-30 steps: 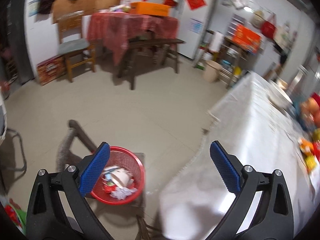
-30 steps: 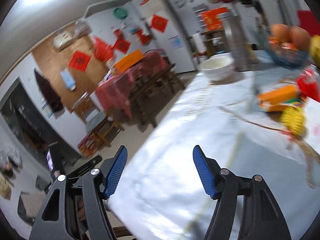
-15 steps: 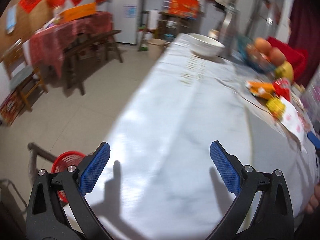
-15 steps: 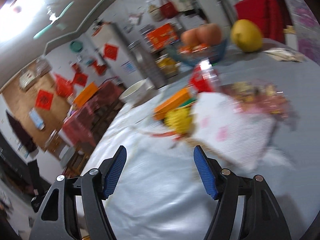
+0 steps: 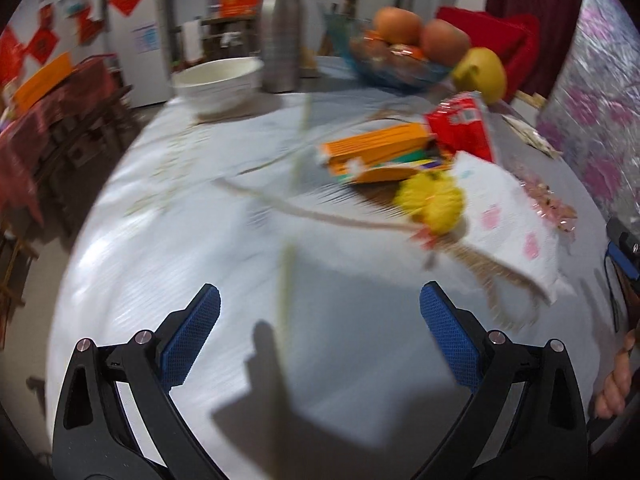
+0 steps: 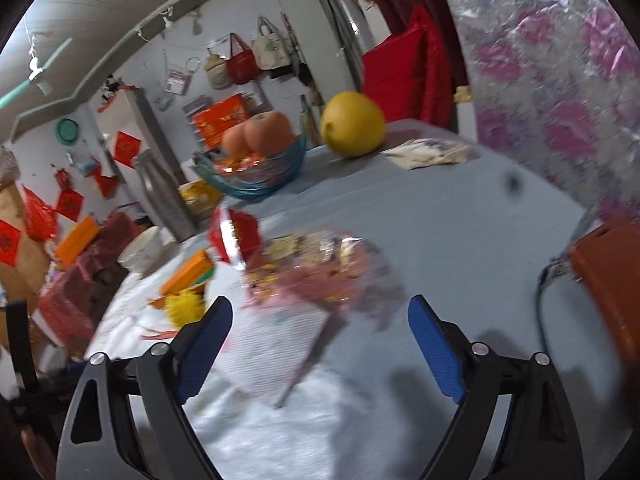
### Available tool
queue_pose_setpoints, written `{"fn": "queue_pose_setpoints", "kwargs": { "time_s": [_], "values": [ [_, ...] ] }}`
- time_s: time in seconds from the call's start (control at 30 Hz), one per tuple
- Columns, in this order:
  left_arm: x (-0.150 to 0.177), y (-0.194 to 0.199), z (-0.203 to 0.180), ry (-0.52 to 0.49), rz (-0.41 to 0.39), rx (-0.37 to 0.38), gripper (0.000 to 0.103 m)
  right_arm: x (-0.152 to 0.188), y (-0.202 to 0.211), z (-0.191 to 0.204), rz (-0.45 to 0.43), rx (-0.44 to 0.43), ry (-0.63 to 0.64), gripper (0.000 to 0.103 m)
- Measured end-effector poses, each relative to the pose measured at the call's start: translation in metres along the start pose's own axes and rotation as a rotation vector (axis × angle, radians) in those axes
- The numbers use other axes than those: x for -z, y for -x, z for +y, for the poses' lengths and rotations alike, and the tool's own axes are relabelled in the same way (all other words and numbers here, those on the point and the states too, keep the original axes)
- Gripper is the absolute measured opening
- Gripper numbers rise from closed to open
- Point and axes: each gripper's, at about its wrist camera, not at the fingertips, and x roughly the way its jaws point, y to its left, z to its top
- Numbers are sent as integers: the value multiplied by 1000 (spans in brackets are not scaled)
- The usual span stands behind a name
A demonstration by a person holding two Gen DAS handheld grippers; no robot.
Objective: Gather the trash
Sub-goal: 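Grasp the white tissue with the right tool while the left tool approaches the yellow pompom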
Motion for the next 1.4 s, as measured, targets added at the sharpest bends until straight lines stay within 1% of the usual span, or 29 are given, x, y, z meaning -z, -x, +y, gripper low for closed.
{"fn": "queue_pose_setpoints", "kwargs": {
  "time_s": [0.1,0.17,0.23,0.3,0.4,0.43,0.47,0.5,0.53,0.57,0.6,0.67,0.83,0.9,0.97,1.0,1.07,1.1,1.17,1.23,1.33,1.4],
  "values": [
    [-18,-19,-24,-20,9,16,96,1,-7,-9,12,8,-12,89],
    [-27,-26,-36,-40,3,21,96,0,-8,-12,15,-8,-21,89],
    [-38,-38,-49,-65,-8,6,96,-1,-6,-11,15,-6,-15,89],
    [-45,-49,-59,-82,-11,-5,96,-1,-9,-9,33,-20,-7,89],
    [-49,-63,-67,-97,-7,-29,96,-1,-12,-12,59,-39,-28,89],
    [-49,-64,-66,-95,-11,-35,91,-1,-12,-14,59,-48,-42,89],
    [-48,-65,-64,-89,-14,-39,79,-1,-11,-18,55,-62,-61,89],
    [-47,-65,-60,-83,-10,-32,71,-1,-11,-21,53,-70,-77,89],
    [-46,-63,-55,-72,-1,-6,54,0,-10,-22,51,-75,-88,89],
    [-45,-61,-51,-62,1,12,48,0,-10,-23,51,-80,-96,89],
    [-43,-54,-43,-44,-12,26,47,0,-10,-22,51,-81,-96,89],
    [-37,-42,-32,-35,-45,11,47,1,-10,-19,52,-80,-89,89],
    [-20,-17,-3,-12,-84,-7,47,2,-10,-18,55,-81,-85,89],
    [-13,-16,12,18,-84,-21,47,2,-11,-15,62,-83,-70,89],
    [-9,-22,22,46,-59,-23,46,3,-13,-9,75,-92,-42,89],
    [-10,-24,28,77,-43,-4,46,4,-14,-6,85,-97,-25,89],
    [-10,-20,30,88,-63,5,46,5,-16,0,99,-103,5,89],
    [-9,-20,29,79,-65,-6,46,5,-18,3,112,-112,24,89],
    [-9,-22,22,45,-58,-18,46,7,-23,14,153,-138,81,89],
    [-8,-22,14,8,-59,-44,47,9,-25,24,169,-136,132,88],
    [-8,-25,12,0,-46,-56,53,10,-25,34,177,-147,176,88],
    [-12,-31,16,24,-21,-64,57,12,-32,39,216,-142,192,85]
  ]
}}
